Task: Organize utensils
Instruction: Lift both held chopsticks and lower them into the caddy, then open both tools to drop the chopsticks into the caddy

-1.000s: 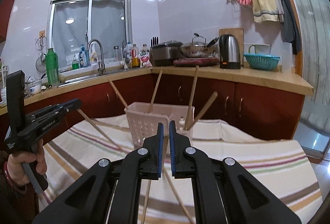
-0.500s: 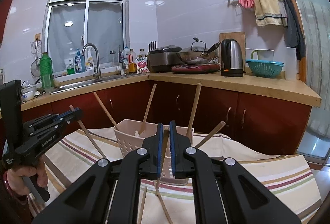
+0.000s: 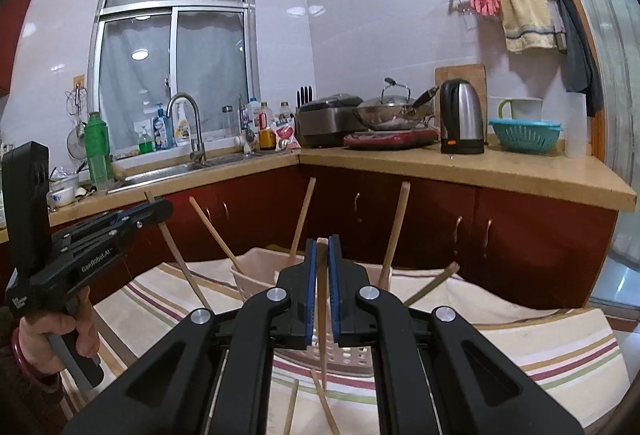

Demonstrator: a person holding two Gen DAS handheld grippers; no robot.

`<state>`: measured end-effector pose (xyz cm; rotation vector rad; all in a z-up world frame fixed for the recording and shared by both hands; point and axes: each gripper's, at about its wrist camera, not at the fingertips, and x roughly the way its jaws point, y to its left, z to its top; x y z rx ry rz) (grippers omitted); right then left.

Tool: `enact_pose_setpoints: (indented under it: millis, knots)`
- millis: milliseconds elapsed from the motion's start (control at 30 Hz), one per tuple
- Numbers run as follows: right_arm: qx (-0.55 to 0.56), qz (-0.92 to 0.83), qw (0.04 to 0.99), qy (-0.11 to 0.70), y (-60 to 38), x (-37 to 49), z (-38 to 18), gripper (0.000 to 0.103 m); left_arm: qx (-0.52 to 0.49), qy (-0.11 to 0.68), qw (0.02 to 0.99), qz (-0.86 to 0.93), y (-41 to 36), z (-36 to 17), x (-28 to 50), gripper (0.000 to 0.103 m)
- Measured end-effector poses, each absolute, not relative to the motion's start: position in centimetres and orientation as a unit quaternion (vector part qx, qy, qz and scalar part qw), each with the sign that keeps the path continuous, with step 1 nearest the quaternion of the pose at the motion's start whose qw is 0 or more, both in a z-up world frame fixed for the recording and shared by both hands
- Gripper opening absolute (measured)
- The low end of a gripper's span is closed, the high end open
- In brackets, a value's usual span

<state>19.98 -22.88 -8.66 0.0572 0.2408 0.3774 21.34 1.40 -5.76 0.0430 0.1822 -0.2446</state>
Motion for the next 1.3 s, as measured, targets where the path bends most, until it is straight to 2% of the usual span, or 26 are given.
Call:
enact_pose_setpoints:
  millis: [433,800,967,1300]
  knots:
    - [0.029,0.199,0.979,0.048,-23.7,18.0,-2.9,0.006,0.015,0.036,0.99,-0.136,1.4,0.3,19.9,0.006]
    - [0.017,0.183,0.983,0.002,-23.8,20.2,-0.4,0.006,0.002,-0.014,0.99,-0.138,0.7,3.5,21.1,0.006]
    - [0.014,0.177,0.984,0.01,-23.5,22.2,-1.3,0.006,-0.007,-0.025,0.991,-0.133,0.4,3.2,22.9,0.006]
    - [0.016,0.174,0.983,0.058,-22.9,24.9,-5.1,0.006,-0.021,0.014,0.993,-0.116,0.3,-1.3,27.6,0.006]
